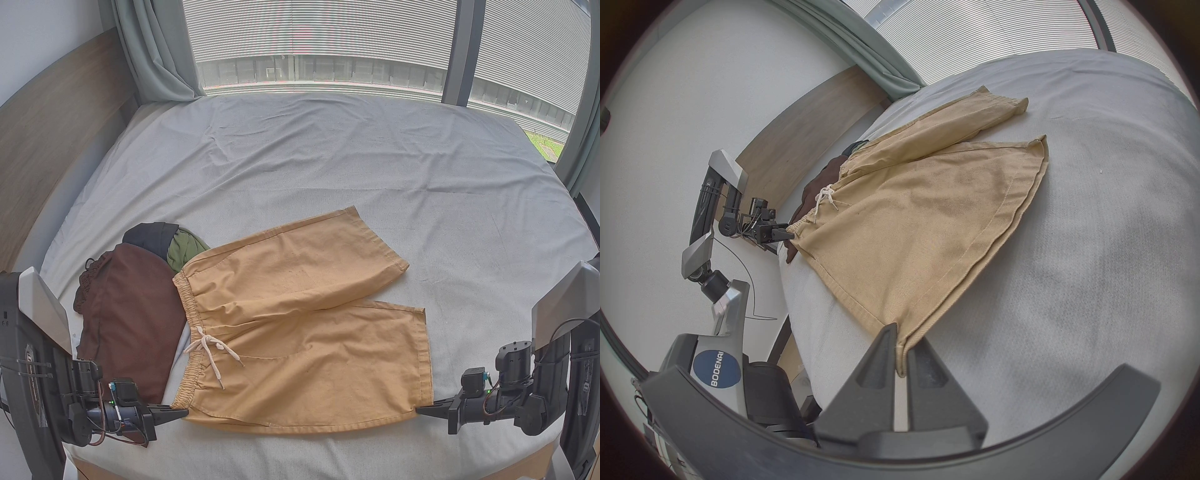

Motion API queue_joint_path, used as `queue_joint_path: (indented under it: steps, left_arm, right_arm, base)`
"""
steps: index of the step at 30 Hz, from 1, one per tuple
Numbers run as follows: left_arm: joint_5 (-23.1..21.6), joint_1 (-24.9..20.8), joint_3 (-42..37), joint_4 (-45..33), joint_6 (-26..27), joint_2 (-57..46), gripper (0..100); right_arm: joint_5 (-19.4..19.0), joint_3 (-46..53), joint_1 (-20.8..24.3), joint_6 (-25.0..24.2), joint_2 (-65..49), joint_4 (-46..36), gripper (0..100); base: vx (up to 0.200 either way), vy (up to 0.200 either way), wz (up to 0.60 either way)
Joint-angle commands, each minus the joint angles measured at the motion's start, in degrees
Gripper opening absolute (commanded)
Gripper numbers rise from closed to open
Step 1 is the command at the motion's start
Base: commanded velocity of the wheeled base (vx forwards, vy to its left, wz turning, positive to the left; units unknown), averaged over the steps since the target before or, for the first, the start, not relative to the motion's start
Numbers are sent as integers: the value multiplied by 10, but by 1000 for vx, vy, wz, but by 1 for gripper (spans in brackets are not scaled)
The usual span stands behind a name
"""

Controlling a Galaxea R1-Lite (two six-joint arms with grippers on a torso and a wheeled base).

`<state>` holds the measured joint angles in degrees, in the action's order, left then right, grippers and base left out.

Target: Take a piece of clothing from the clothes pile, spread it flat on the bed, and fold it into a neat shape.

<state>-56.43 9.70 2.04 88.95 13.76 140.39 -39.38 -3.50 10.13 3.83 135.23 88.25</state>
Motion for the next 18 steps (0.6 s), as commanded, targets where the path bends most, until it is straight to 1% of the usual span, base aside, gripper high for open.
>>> queue_joint_path:
  steps: [1, 2, 5, 9, 15, 18]
  left_arm:
    - [-1, 1, -15, 0, 2, 9, 0]
    - [-5, 1, -19, 0, 3, 9, 0]
    - [-20, 5, -19, -2, 14, 10, 0]
    - [-35, 20, -19, -3, 35, 20, 0]
    - [-56, 16, -18, 0, 30, 4, 0]
    - [-58, 13, -18, 0, 25, -14, 0]
  right_arm:
    - [-10, 14, 1, 2, -2, 0, 0]
    - [-16, 21, 1, 5, -3, 0, 0]
    - [-18, 28, 0, 13, -3, 0, 0]
    - [-25, 30, 0, 15, -4, 0, 0]
    - [-41, 24, 0, 14, -15, 1, 0]
    - [-54, 23, 0, 12, -31, 1, 0]
  base:
    - [0, 0, 0]
    - [0, 0, 0]
    - [0, 0, 0]
    - [0, 0, 0]
    - [0, 0, 0]
    - [0, 0, 0]
